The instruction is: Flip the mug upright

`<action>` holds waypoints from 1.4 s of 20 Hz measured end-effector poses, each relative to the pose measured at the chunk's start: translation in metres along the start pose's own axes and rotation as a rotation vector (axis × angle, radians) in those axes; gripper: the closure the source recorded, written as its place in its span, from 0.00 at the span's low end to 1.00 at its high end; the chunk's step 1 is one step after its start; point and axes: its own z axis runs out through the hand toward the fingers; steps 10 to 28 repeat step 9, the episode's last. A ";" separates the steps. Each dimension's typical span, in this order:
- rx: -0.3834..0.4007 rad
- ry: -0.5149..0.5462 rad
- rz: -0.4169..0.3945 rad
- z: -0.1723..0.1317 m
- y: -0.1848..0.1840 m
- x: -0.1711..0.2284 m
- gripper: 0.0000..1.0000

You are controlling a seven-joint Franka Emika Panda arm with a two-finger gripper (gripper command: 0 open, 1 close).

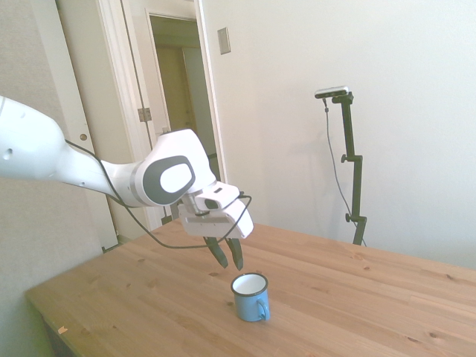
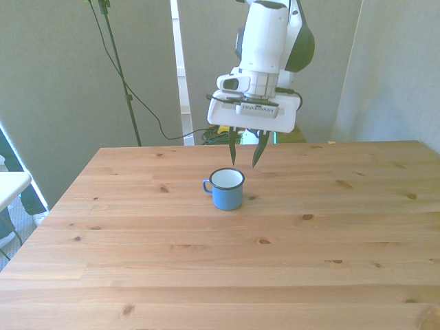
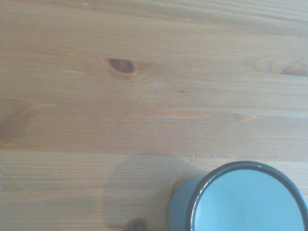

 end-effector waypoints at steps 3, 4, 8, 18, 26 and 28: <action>0.048 -0.014 -0.008 -0.030 0.007 -0.019 0.00; 0.067 -0.016 -0.011 -0.037 0.009 -0.027 0.00; 0.126 -0.033 -0.011 -0.054 0.014 -0.061 0.00; 0.135 -0.033 -0.013 -0.058 0.015 -0.069 0.00; 0.135 -0.033 -0.013 -0.058 0.015 -0.069 0.00; 0.135 -0.033 -0.013 -0.058 0.015 -0.069 0.00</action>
